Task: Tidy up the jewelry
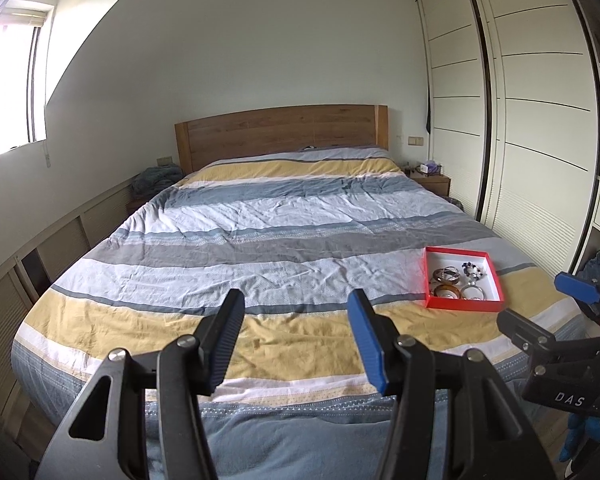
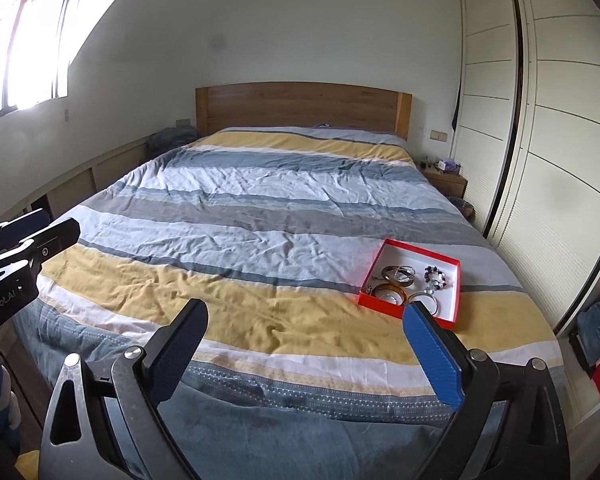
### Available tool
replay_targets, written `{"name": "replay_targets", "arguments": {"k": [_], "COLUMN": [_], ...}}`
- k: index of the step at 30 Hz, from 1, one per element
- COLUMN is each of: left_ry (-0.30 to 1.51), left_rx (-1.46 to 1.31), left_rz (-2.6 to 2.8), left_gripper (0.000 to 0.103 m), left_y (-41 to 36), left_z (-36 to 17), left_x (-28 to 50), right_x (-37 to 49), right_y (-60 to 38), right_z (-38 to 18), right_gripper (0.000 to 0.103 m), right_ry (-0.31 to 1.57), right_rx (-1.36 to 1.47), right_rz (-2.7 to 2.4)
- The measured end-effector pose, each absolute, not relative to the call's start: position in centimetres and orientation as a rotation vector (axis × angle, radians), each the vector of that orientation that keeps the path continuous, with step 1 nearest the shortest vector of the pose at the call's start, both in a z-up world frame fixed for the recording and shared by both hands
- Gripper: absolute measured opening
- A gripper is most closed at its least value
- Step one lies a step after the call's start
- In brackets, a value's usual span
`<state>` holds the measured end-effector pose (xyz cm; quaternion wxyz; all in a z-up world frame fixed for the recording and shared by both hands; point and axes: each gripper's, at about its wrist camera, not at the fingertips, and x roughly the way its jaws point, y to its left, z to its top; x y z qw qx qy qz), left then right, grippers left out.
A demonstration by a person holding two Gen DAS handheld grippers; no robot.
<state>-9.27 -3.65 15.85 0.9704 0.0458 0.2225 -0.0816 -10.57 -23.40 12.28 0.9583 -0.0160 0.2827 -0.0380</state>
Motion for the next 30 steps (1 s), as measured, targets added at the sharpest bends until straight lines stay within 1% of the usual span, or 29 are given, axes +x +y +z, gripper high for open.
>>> {"name": "replay_targets", "arguments": {"k": [5,18,20,22,30], "left_ry": [0.454,0.48,0.488,0.491,0.506], "left_rx": [0.075,0.058,0.056,0.051,0.047], "left_rz": [-0.156,-0.156,-0.158,-0.16,-0.175], "left_gripper": [0.052,0.052,0.053,0.058,0.059], "left_y": [-3.3,-3.0,-3.1,-3.0,-3.0], "left_z": [15.5,14.2,13.9,13.7,13.1], "left_x": [-9.2,-8.2,-8.0,-7.9,-7.3], "right_x": [-11.0,-10.8,-10.6,-10.5,-10.0], "right_y": [-23.2,-23.9,-23.9,-24.0,-24.1], "right_z": [11.9,10.6,10.4,10.1,9.8], "right_gripper": [0.103,0.103,0.103,0.103,0.103], "right_ry": [0.571,0.58,0.588,0.593,0.604], "right_rx": [-0.037,-0.021,-0.018,-0.017,-0.02], "right_rz": [-0.092,-0.129,-0.13,-0.134,-0.135]}}
